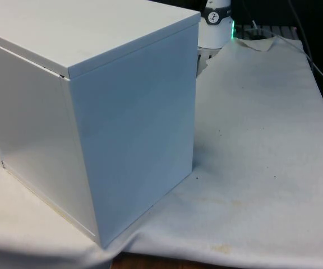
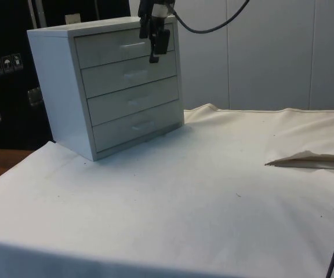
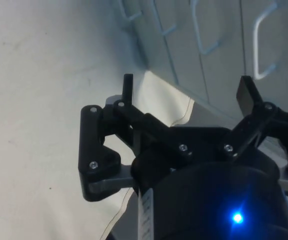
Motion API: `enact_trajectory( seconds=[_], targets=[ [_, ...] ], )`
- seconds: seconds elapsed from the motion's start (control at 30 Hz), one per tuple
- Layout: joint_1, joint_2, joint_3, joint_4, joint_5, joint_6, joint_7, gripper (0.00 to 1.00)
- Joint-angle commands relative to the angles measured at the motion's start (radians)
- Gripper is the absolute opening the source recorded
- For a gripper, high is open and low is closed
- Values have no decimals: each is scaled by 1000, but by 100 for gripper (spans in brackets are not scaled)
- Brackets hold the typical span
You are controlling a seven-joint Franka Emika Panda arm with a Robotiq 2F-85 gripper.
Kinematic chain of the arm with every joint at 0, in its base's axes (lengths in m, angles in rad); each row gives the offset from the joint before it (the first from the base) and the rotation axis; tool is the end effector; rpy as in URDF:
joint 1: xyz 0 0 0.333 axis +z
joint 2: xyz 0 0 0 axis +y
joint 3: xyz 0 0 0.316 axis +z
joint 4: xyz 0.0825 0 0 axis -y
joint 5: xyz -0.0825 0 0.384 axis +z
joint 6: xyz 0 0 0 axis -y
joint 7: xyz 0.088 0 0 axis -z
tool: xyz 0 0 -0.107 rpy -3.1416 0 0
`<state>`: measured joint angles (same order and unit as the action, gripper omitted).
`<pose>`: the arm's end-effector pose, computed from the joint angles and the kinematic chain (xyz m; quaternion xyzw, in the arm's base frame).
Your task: Open the drawer, then close it.
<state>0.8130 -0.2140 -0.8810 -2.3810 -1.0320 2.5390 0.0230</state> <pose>0.5010 -0.0296 0.4020 0.8983 0.3137 0.1528 0.2672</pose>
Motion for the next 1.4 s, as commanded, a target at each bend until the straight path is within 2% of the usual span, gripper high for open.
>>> enact_trajectory(
  seconds=[0.0,0.03,0.07,0.13,0.3,0.33,0.37,0.67,0.7,0.73,0.97,1.0,1.03,1.23,1.27,1.3,1.37],
  targets=[
    [-7,1,-3,0,-24,23,10,100],
    [0,0,0,0,0,0,0,100],
    [-7,2,-8,-1,-30,33,9,100],
    [-8,3,-21,-4,-48,57,9,100],
    [-7,4,-41,-5,-79,95,8,100],
    [-1,2,-39,-8,-55,72,-1,100],
    [-7,5,-48,-5,-90,109,9,100],
    [-6,18,-72,-9,-139,177,10,100],
    [-1,12,-71,-14,-117,155,-1,100],
    [-6,21,-74,-9,-143,183,10,100],
    [-6,40,-85,-8,-170,219,5,100],
    [-1,36,-84,-14,-152,202,-2,100],
    [-6,44,-90,-6,-176,226,0,100],
    [-4,63,-104,10,-171,238,-29,100],
    [-1,54,-99,2,-157,216,-31,100],
    [-3,68,-106,13,-169,239,-33,100],
    [-3,76,-110,18,-167,242,-39,100]
  ],
)
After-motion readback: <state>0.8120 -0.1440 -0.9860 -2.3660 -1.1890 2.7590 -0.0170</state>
